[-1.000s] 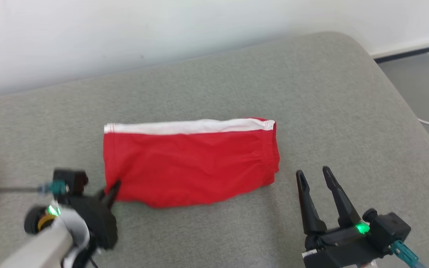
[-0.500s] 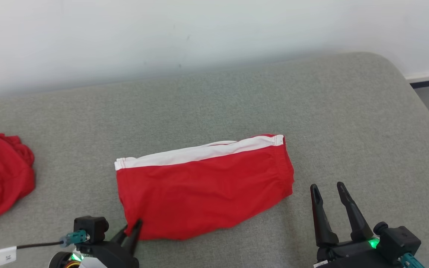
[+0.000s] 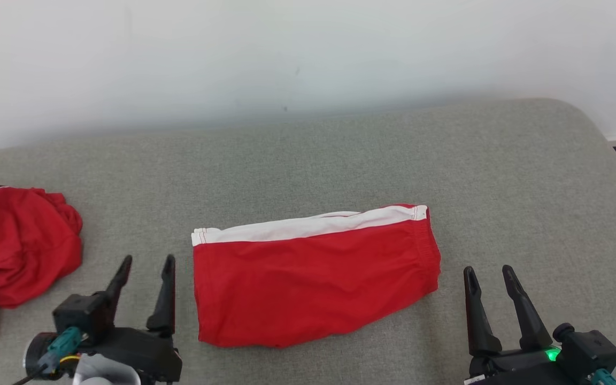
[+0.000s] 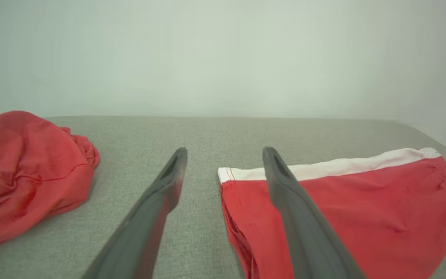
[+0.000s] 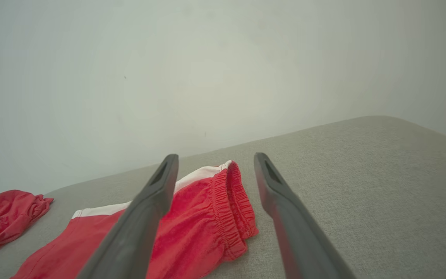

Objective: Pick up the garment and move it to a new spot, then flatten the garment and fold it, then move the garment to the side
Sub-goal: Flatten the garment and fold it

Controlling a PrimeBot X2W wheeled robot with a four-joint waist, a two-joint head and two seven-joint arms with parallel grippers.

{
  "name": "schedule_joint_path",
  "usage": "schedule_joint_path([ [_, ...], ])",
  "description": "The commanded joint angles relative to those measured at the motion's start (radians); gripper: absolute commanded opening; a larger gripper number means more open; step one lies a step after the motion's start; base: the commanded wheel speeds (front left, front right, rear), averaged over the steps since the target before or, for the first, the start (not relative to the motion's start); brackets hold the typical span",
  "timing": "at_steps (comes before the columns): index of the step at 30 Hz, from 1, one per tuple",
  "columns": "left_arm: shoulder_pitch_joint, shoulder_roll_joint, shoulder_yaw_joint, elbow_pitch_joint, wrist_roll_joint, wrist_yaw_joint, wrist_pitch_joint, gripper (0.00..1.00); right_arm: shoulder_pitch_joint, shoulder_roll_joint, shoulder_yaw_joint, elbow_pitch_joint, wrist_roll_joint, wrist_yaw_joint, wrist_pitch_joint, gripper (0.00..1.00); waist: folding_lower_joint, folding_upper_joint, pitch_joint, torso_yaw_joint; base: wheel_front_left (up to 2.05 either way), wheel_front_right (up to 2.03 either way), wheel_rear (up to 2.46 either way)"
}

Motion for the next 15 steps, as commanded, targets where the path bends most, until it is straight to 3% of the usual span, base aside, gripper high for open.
schedule_joint_path([
  [1, 0.030, -0.015, 0.045, -0.024, 0.046, 0.000, -0.003, 1.00, 0.010, 0.004, -0.003, -0.004, -0.008, -0.002, -0.001, 1.00, 0.0001, 0.0000, -0.009, 0.012, 0.00, 0.00, 0.00],
  [8, 0.139, -0.082, 0.263, -0.124, 0.251, -0.020, -0.003, 1.00, 0.014, 0.006, -0.012, -0.003, -0.007, -0.002, -0.001, 1.00, 0.0001, 0.0000, -0.023, 0.035, 0.00, 0.00, 0.00],
  [15, 0.208, -0.121, 0.386, -0.164, 0.384, -0.041, -0.003, 1.00, 0.016, 0.005, -0.017, 0.001, -0.003, -0.002, -0.001, 1.00, 0.0001, 0.0000, -0.036, 0.047, 0.00, 0.00, 0.00],
])
